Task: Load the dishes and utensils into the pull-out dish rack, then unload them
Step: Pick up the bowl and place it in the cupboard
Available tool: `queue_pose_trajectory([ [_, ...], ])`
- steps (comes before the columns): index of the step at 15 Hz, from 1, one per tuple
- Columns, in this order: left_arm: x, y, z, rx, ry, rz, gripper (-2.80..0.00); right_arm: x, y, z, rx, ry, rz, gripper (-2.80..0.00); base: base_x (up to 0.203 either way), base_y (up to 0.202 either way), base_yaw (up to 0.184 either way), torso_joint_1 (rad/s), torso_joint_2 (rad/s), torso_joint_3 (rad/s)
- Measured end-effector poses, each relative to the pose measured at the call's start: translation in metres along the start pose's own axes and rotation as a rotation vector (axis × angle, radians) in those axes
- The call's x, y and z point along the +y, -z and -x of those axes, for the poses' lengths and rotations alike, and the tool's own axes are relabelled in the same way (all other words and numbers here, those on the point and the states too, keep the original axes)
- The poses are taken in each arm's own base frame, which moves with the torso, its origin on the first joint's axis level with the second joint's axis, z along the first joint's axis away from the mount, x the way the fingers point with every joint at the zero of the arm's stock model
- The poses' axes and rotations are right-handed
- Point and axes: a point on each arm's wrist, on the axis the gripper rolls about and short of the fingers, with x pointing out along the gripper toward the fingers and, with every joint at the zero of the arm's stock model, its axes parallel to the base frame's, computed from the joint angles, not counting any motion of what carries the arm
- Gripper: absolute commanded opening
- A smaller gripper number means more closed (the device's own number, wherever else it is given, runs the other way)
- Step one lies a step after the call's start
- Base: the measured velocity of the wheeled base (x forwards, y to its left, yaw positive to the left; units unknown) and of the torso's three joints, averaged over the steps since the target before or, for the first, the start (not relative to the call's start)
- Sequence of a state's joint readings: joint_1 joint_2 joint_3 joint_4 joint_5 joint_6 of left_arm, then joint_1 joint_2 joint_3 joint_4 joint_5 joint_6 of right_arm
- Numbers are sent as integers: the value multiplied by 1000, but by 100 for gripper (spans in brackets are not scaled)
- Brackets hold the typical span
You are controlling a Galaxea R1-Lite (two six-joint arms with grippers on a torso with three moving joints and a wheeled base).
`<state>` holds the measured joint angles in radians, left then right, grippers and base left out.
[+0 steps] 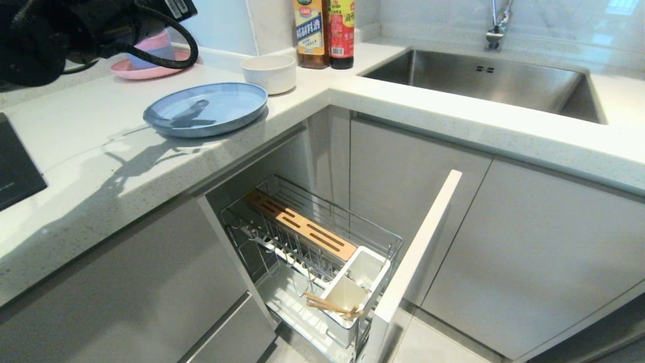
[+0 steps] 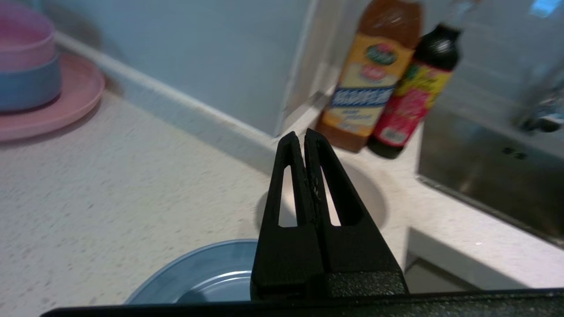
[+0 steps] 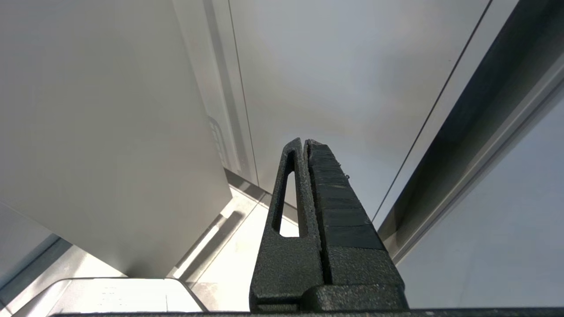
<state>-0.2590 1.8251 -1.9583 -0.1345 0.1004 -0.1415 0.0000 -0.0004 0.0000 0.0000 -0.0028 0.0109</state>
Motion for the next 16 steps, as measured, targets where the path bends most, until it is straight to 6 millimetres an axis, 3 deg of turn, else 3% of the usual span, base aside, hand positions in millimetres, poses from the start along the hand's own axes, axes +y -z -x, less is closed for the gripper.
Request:
queue_pose_trajectory([
  [6, -32, -35, 39, -43, 106, 13, -280, 0, 0, 0, 0, 0, 0, -280, 0, 0, 0, 0, 0, 0],
  [11, -37, -49, 55, -53, 132, 18, -280, 0, 0, 0, 0, 0, 0, -280, 0, 0, 0, 0, 0, -16],
  [16, -37, -54, 60, -65, 133, 8, -280, 0, 0, 0, 0, 0, 0, -280, 0, 0, 0, 2, 2, -178],
])
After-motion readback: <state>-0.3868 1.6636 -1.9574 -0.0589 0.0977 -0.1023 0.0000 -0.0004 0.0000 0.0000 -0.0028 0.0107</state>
